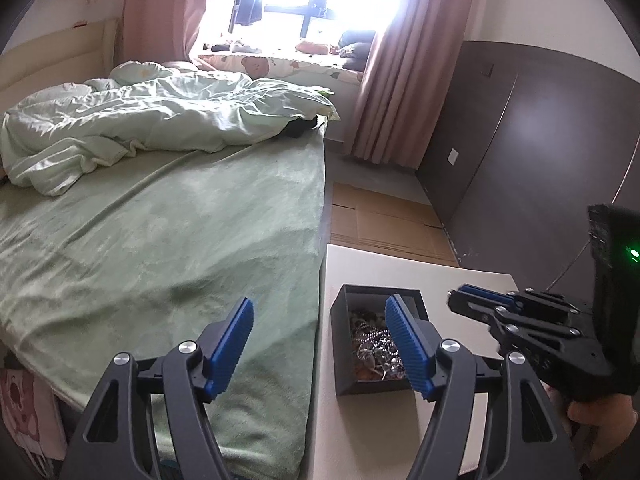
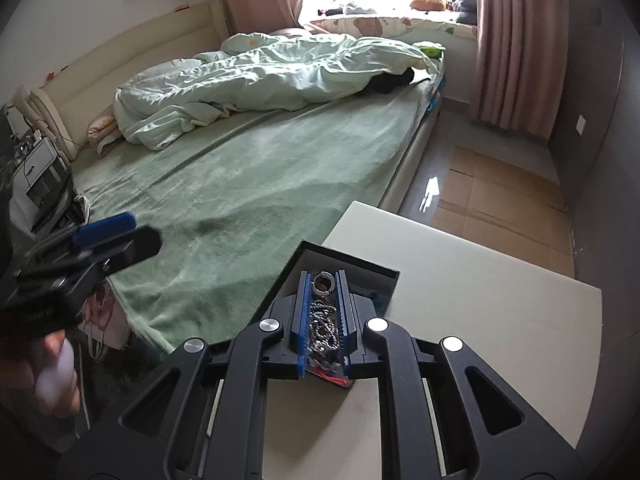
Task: Organize jewelry
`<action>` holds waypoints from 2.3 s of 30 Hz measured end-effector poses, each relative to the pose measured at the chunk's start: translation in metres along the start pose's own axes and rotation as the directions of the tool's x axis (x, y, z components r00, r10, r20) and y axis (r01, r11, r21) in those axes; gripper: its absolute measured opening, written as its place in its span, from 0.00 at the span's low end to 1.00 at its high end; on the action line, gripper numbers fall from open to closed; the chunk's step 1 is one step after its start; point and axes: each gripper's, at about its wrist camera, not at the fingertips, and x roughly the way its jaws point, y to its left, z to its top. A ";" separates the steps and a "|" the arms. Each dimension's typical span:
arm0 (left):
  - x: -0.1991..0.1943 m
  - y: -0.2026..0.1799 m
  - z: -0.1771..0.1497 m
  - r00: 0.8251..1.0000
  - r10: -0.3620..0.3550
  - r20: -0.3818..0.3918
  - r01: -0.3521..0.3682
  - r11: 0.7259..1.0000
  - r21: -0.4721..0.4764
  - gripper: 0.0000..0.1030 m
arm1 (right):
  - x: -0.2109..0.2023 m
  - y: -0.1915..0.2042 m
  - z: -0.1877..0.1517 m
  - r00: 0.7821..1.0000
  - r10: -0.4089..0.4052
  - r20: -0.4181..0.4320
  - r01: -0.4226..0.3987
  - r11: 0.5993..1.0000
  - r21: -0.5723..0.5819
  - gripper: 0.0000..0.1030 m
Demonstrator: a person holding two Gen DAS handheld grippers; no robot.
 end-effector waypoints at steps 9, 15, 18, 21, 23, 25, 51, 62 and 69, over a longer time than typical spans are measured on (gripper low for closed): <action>-0.007 0.007 -0.013 1.000 -0.005 -0.015 0.004 1.000 -0.023 0.70 | 0.018 -0.005 0.005 0.999 0.007 -0.039 -0.003 0.994 0.108 0.71; -0.011 0.005 -0.014 1.000 -0.006 -0.016 0.005 0.999 -0.035 0.72 | -0.009 -0.020 -0.005 0.999 -0.028 -0.020 0.031 0.988 0.152 0.71; -0.013 -0.001 -0.015 1.000 -0.018 -0.008 0.017 0.999 -0.039 0.78 | -0.026 -0.033 -0.018 0.999 -0.039 -0.023 0.042 0.980 0.193 0.72; -0.015 -0.011 -0.017 0.999 -0.041 -0.007 0.041 0.999 -0.030 0.83 | -0.046 -0.043 -0.032 0.997 -0.074 -0.015 0.075 0.970 0.232 0.77; -0.017 -0.019 -0.018 0.998 -0.057 -0.004 0.057 0.998 -0.024 0.87 | -0.059 -0.048 -0.042 0.996 -0.087 -0.009 0.086 0.963 0.254 0.79; -0.022 -0.030 -0.019 0.998 -0.070 0.010 0.070 0.997 -0.011 0.92 | -0.075 -0.052 -0.054 0.993 -0.115 -0.007 0.112 0.954 0.277 0.82; -0.137 -0.116 -0.071 0.991 -0.062 0.121 0.048 0.992 0.114 0.92 | -0.230 -0.043 -0.177 0.949 -0.269 0.165 0.186 0.900 0.394 0.95; -0.185 -0.131 -0.107 0.988 -0.064 0.139 0.042 0.986 0.159 0.92 | -0.268 -0.013 -0.204 0.928 -0.317 0.195 0.232 0.902 0.364 0.95; -0.215 -0.133 -0.132 0.985 -0.083 0.151 0.059 0.985 0.160 0.92 | -0.290 0.007 -0.226 0.919 -0.331 0.212 0.241 0.900 0.363 0.95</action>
